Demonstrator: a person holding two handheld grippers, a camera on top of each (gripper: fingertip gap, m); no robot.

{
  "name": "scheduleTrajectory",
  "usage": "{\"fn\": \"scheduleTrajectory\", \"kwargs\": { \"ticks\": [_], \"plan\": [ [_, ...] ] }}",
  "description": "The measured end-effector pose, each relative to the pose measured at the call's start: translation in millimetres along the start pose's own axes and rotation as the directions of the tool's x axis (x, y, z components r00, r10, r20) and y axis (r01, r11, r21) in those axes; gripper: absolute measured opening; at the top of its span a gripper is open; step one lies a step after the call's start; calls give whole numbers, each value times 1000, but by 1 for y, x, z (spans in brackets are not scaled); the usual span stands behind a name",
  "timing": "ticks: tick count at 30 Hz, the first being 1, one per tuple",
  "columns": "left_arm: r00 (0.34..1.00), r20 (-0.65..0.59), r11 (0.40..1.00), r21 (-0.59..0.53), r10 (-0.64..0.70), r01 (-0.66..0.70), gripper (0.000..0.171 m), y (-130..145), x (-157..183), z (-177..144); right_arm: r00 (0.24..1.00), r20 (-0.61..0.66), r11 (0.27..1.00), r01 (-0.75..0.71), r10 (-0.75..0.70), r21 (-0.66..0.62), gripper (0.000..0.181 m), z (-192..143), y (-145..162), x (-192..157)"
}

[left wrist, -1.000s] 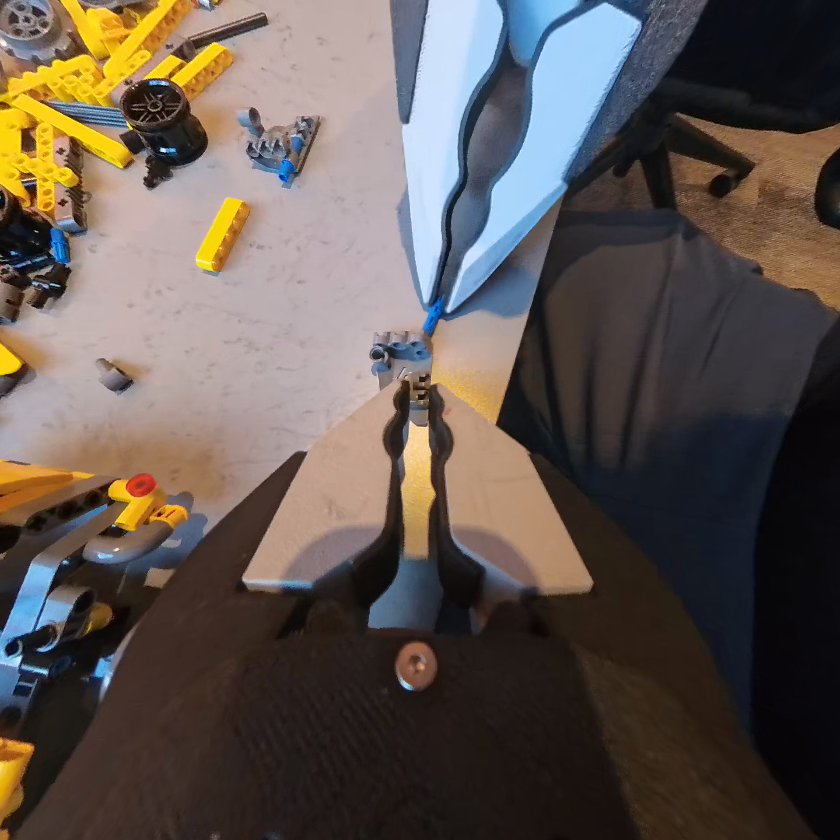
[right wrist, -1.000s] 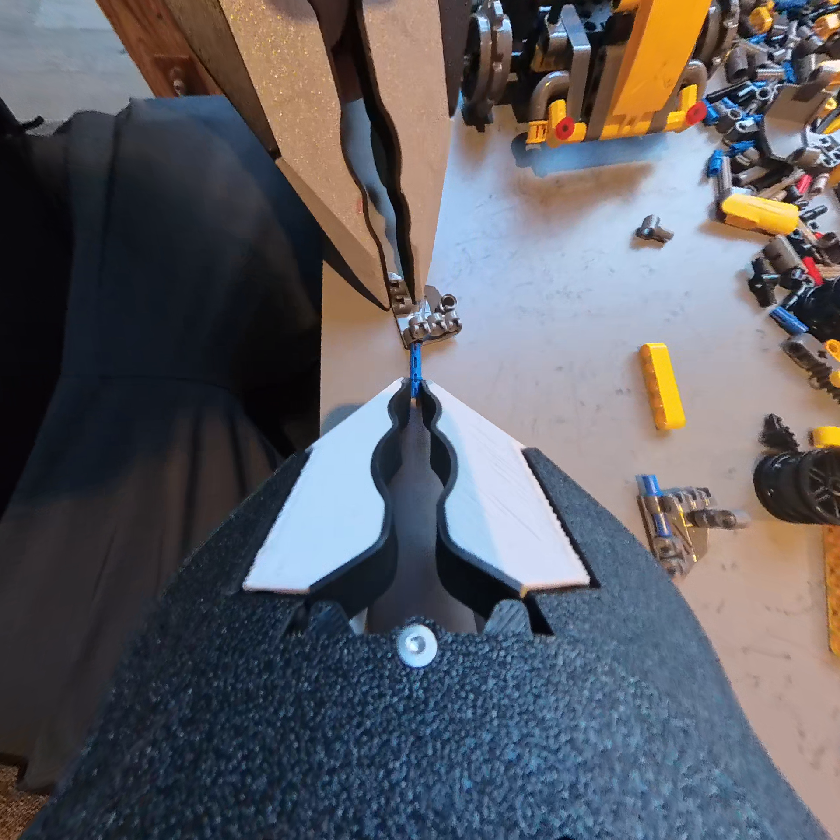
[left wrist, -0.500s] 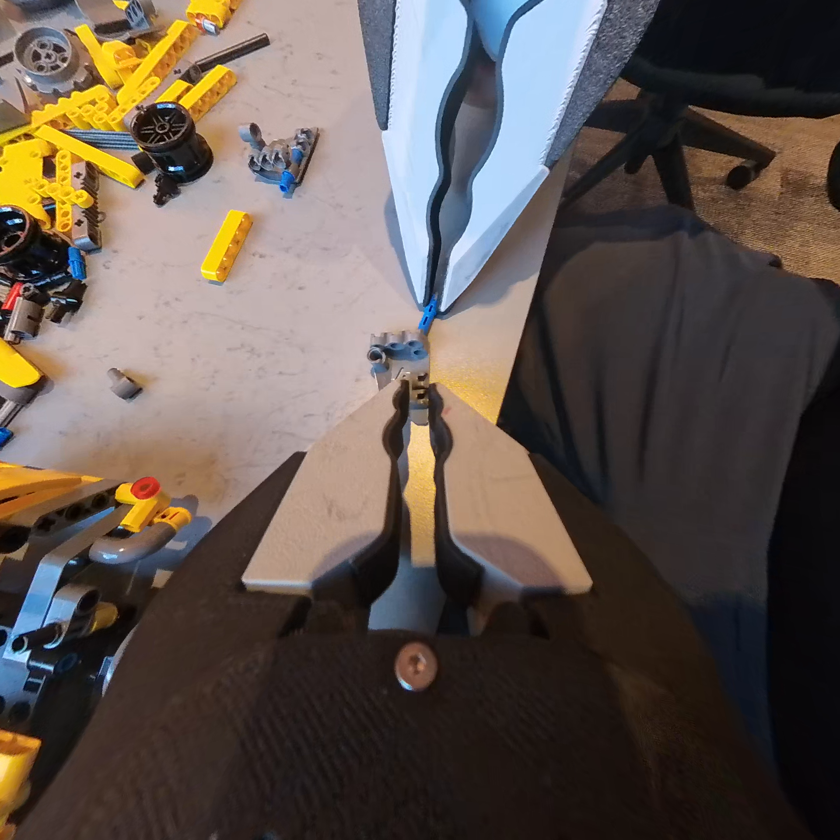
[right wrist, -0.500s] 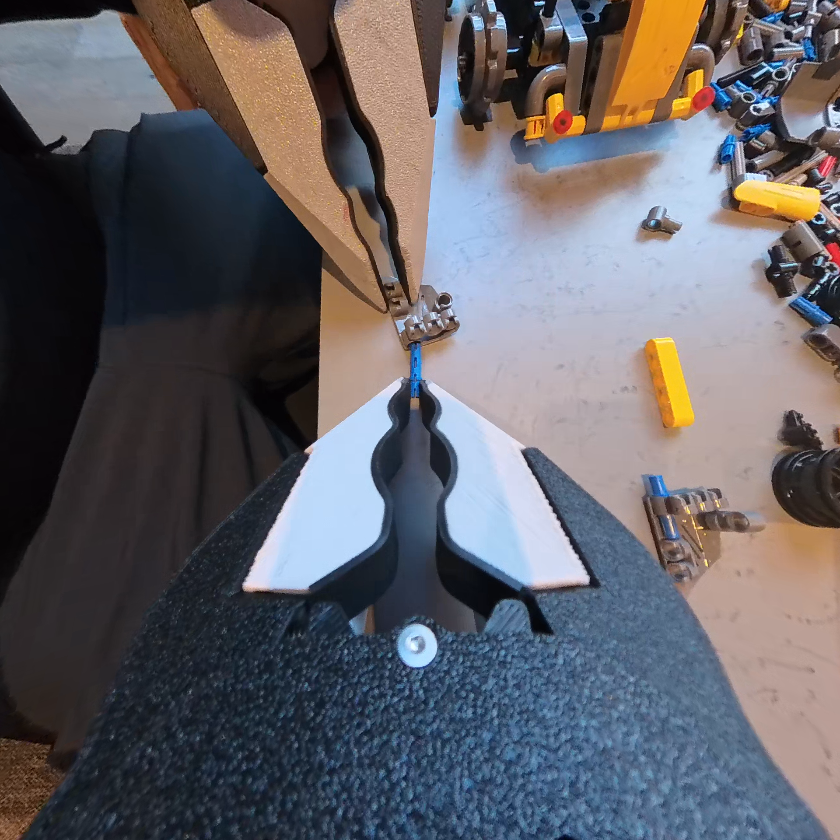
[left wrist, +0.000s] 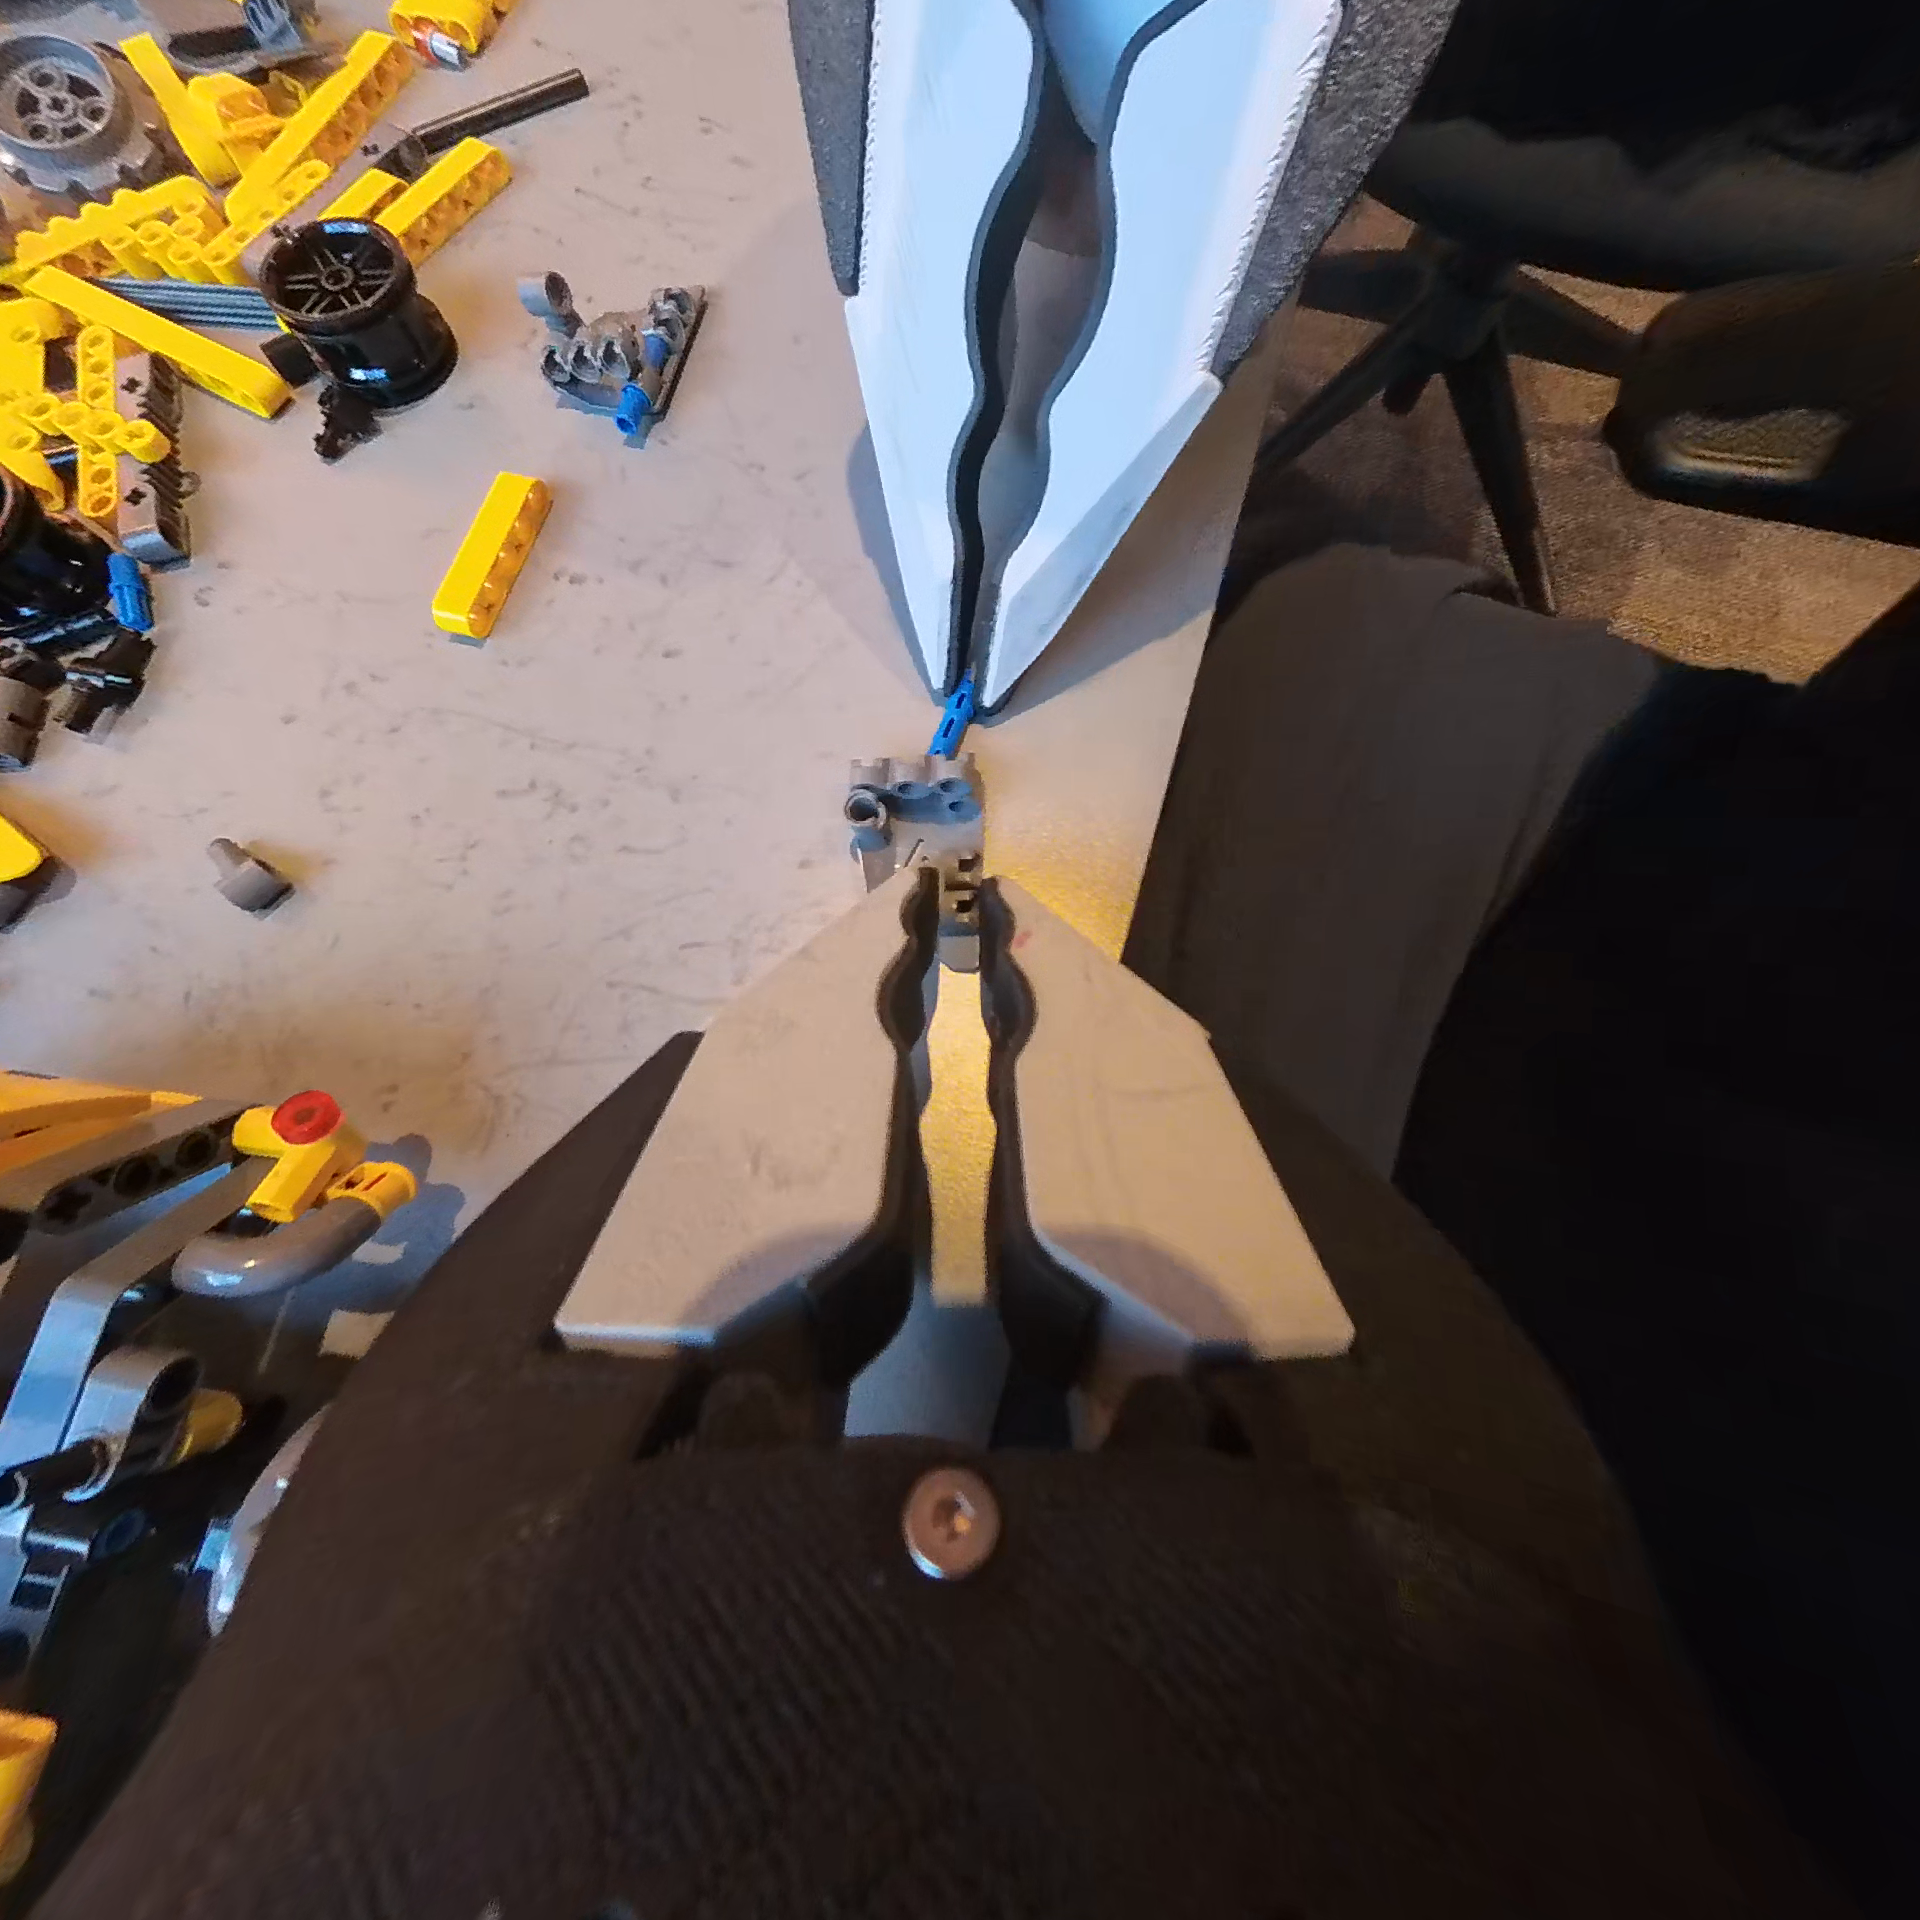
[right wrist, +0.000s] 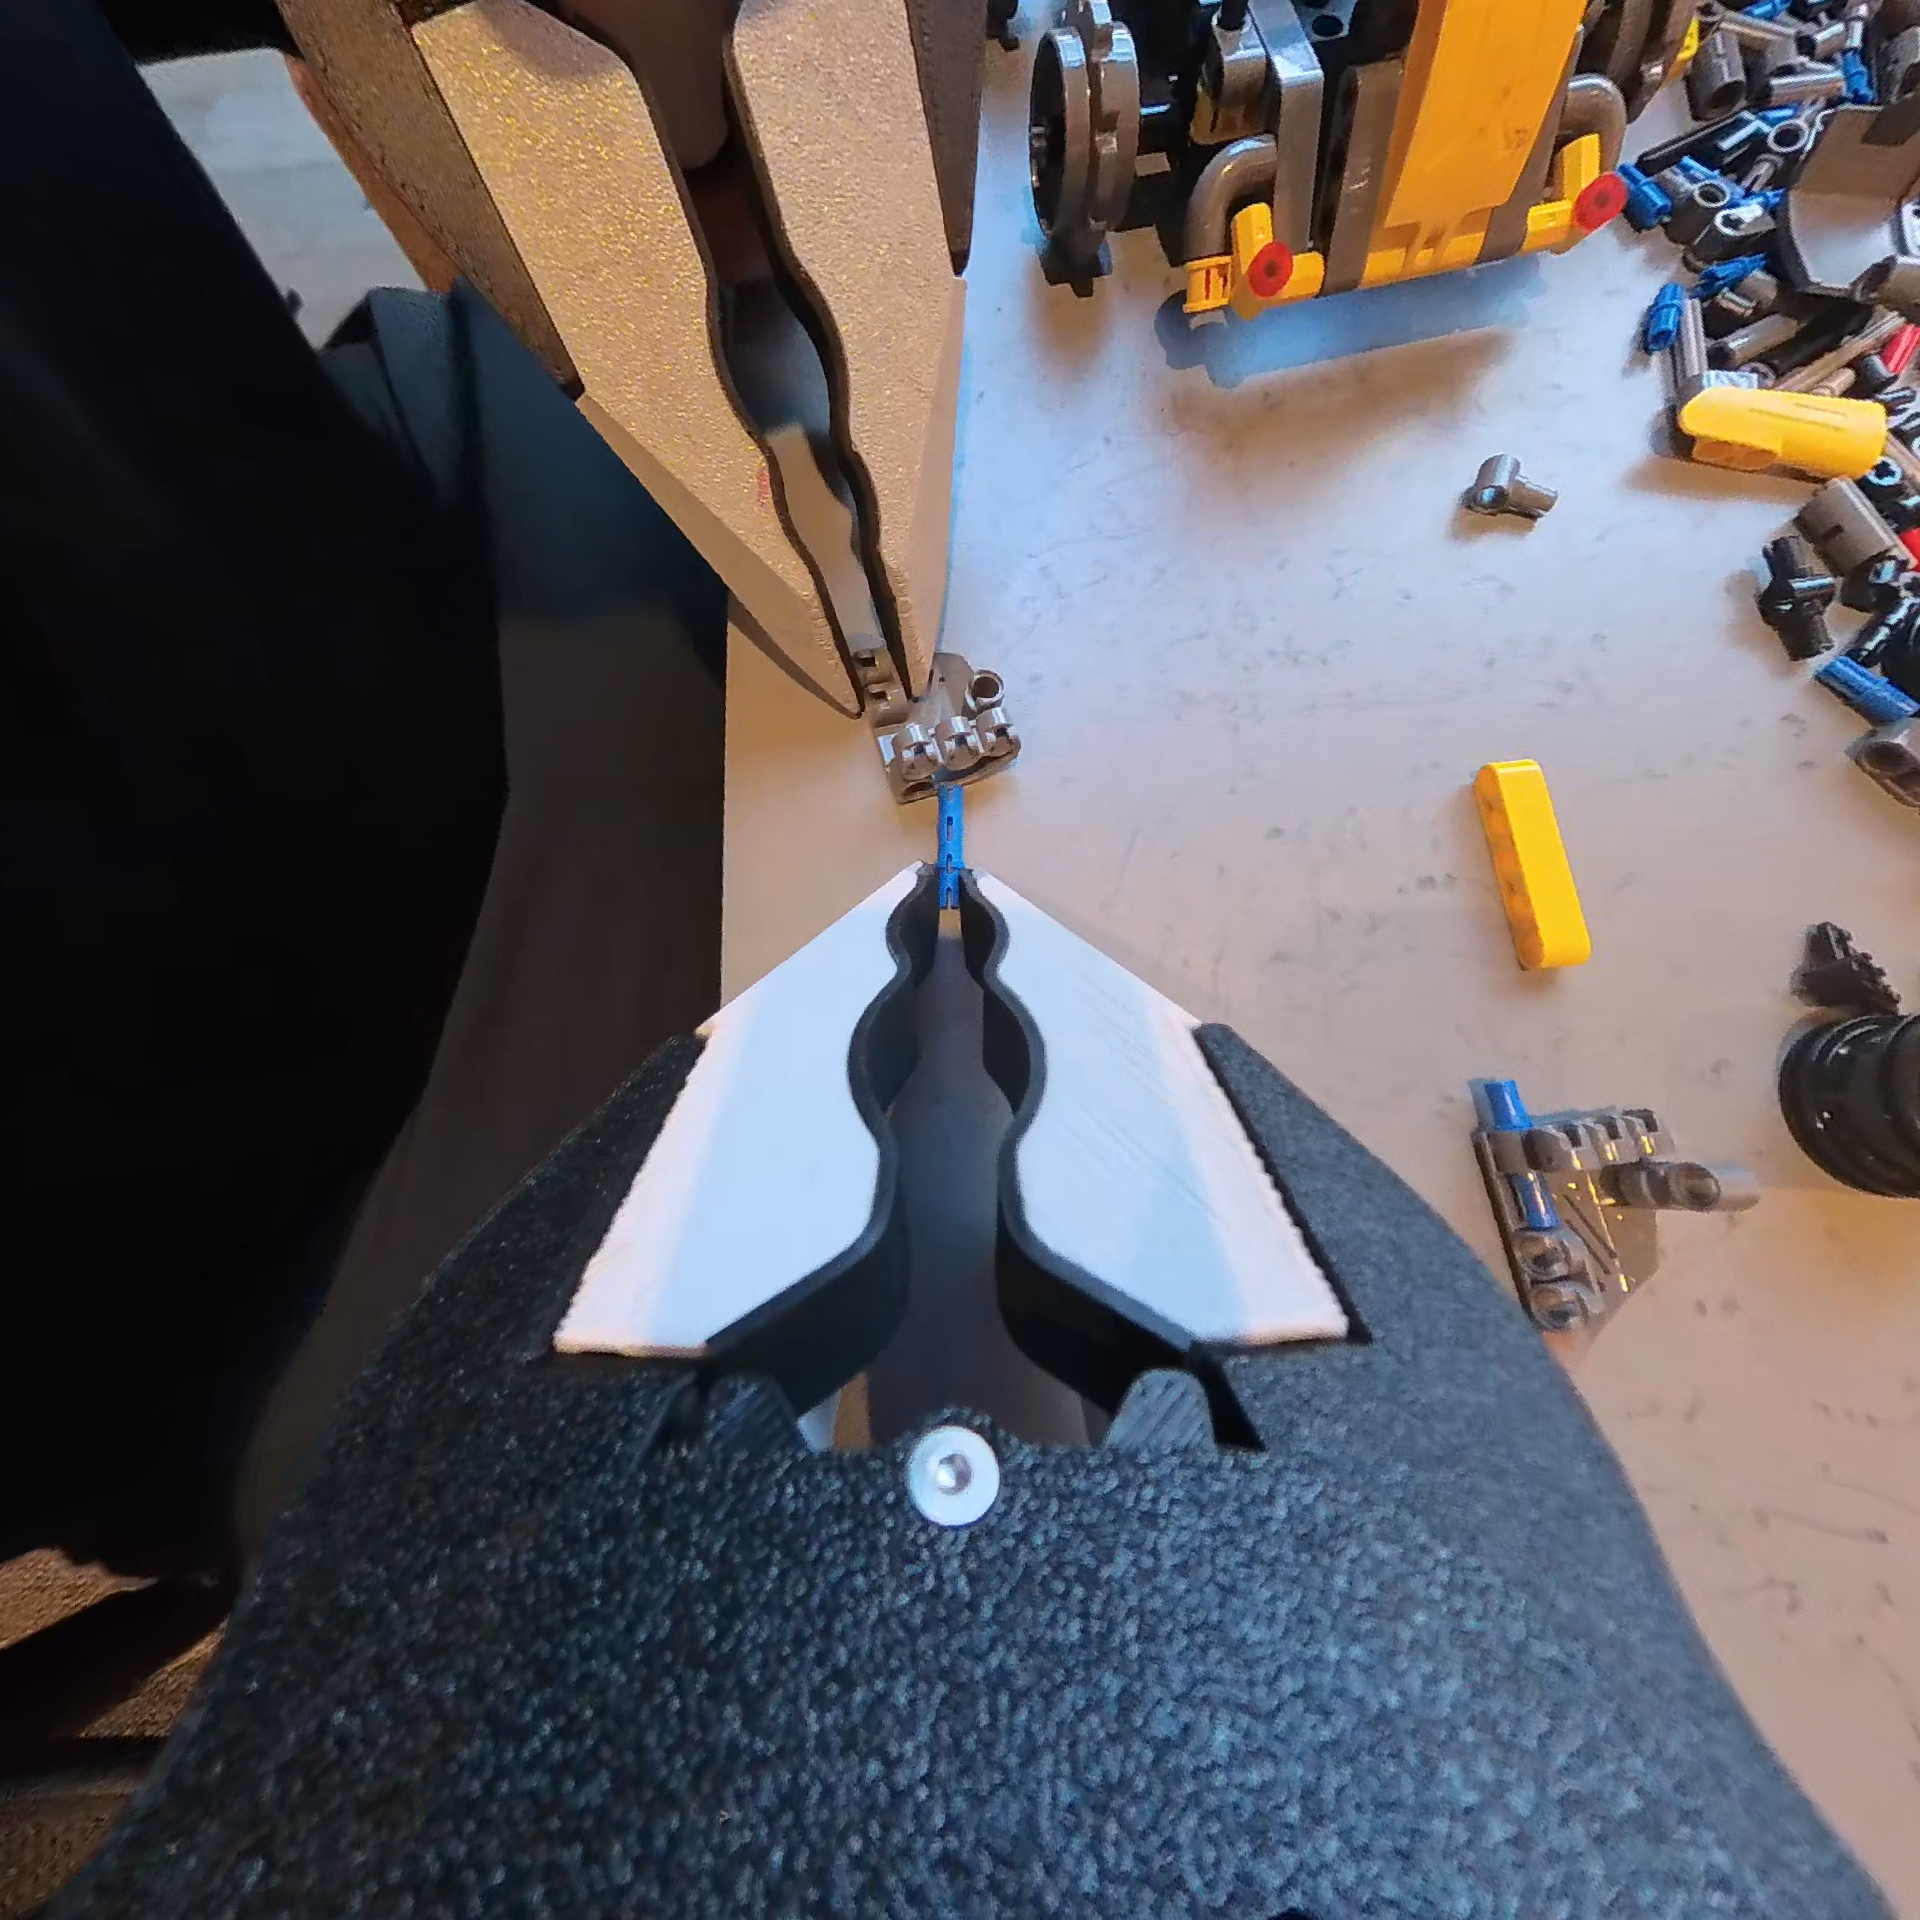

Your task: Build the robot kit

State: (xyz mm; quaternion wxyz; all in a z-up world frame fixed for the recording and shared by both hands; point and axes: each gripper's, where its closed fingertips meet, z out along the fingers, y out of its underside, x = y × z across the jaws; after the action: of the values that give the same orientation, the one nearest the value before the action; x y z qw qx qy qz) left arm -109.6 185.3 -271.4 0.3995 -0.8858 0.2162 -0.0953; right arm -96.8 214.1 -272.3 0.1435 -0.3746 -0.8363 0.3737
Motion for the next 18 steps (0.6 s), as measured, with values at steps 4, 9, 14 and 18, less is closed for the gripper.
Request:
{"fn": "scheduleTrajectory", "kwargs": {
  "ticks": [4,9,14,18],
  "plan": [
    [1000,11,1000,0,13,-13,6,0,0,0,999,-48,1000,9,-8,14,4,-2,-2,4],
    [1000,-6,1000,-4,-3,3,6,0,1,-1,998,-61,998,36,-33,55,4,-8,-6,0],
    [998,-53,999,-21,-25,24,6,-1,3,0,994,-70,995,87,-83,54,4,-10,-4,-6],
    [995,-88,999,-32,-35,32,6,-2,3,0,994,-57,994,96,-93,57,4,-12,-2,-10]
  ]
}}
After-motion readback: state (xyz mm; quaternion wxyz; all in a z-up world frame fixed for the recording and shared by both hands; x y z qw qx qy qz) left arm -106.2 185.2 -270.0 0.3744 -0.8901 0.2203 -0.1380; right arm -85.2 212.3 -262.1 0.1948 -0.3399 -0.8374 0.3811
